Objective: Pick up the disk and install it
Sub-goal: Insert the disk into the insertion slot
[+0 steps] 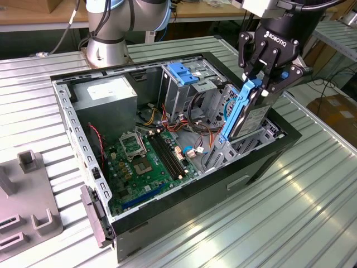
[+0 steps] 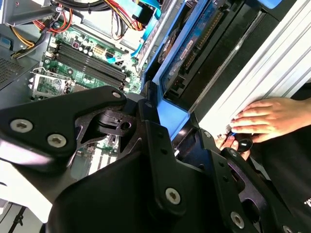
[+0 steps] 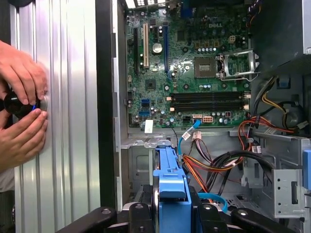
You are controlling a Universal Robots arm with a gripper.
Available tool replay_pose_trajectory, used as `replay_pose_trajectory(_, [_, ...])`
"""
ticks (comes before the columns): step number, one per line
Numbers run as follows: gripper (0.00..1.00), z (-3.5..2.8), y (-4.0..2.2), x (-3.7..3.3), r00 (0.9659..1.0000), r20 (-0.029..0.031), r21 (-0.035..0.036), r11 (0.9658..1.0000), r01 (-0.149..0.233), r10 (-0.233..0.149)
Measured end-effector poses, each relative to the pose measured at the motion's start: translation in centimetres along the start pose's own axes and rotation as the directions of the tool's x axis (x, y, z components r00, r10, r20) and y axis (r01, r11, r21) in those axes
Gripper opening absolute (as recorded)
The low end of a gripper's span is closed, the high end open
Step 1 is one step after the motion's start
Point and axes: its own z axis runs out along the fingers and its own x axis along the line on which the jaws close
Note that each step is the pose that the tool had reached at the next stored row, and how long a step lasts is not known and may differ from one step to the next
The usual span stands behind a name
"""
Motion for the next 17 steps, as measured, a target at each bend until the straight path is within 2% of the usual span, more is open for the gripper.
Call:
replay_pose_trajectory(11, [0.37,0.76,-0.01,-0.06,1.0000,0.0000,0.0015,1.0000,0.000,0.000])
replay_pose_trajectory(14, [0.37,0.79,-0.01,-0.06,1.0000,-0.0002,0.0015,1.0000,0.000,0.000])
replay_pose_trajectory(15, [0.38,0.79,-0.01,-0.07,1.0000,-0.0001,0.0015,1.0000,0.000,0.000])
replay_pose_trajectory(16, [0.44,0.80,-0.01,-0.07,1.0000,-0.0001,0.0015,1.0000,0.000,0.000])
replay_pose_trajectory(17, [0.44,0.80,-0.01,-0.07,1.0000,-0.0001,0.0015,1.0000,0.000,0.000])
